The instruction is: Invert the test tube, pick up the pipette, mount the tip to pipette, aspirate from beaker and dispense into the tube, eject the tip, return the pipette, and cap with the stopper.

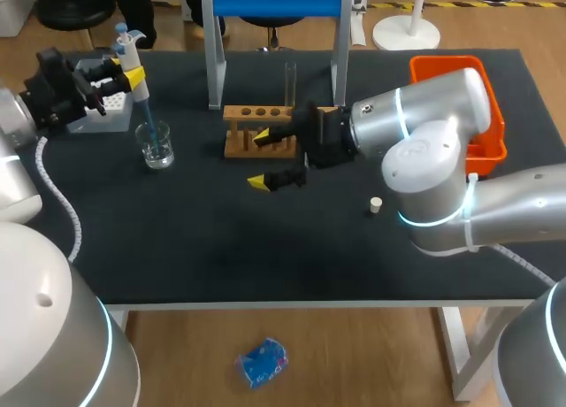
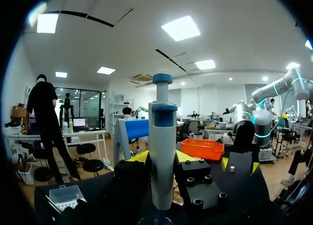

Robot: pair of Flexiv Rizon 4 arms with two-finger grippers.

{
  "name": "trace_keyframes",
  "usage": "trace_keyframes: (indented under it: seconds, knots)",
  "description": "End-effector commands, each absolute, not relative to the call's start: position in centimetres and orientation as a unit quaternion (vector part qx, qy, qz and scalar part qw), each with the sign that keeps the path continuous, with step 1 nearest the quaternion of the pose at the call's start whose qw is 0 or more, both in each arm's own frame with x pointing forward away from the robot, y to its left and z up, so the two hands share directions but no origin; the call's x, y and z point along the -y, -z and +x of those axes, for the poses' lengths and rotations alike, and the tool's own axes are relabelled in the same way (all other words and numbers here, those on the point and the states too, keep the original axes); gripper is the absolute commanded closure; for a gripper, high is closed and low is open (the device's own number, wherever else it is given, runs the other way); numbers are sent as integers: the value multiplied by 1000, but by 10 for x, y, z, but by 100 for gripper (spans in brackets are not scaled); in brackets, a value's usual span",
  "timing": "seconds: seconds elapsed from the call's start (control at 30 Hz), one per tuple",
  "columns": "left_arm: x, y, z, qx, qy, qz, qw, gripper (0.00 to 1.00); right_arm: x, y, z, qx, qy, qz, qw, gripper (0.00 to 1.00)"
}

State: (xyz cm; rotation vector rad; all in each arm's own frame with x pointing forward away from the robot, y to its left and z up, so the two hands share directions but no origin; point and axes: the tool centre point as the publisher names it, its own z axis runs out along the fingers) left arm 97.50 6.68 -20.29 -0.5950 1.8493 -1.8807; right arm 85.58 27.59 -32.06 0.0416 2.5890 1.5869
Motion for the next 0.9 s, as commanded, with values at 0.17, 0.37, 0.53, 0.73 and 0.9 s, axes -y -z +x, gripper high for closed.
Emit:
trace_keyframes:
  seconds: [0.17,0.37,0.53,0.73,0.9]
  knots:
    - [-68,207,977,-666,682,-212,216,100,-282,324,855,-849,-526,15,52,0]
    - [-68,210,977,-664,684,-214,215,100,-282,324,855,-849,-526,15,52,0]
    - [-67,212,978,-665,683,-213,215,100,-282,324,855,-849,-526,15,52,0]
    - [-67,215,979,-667,681,-213,214,100,-282,324,855,-849,-526,15,52,0]
    - [-66,218,979,-667,681,-215,213,100,-282,324,855,-849,-526,15,52,0]
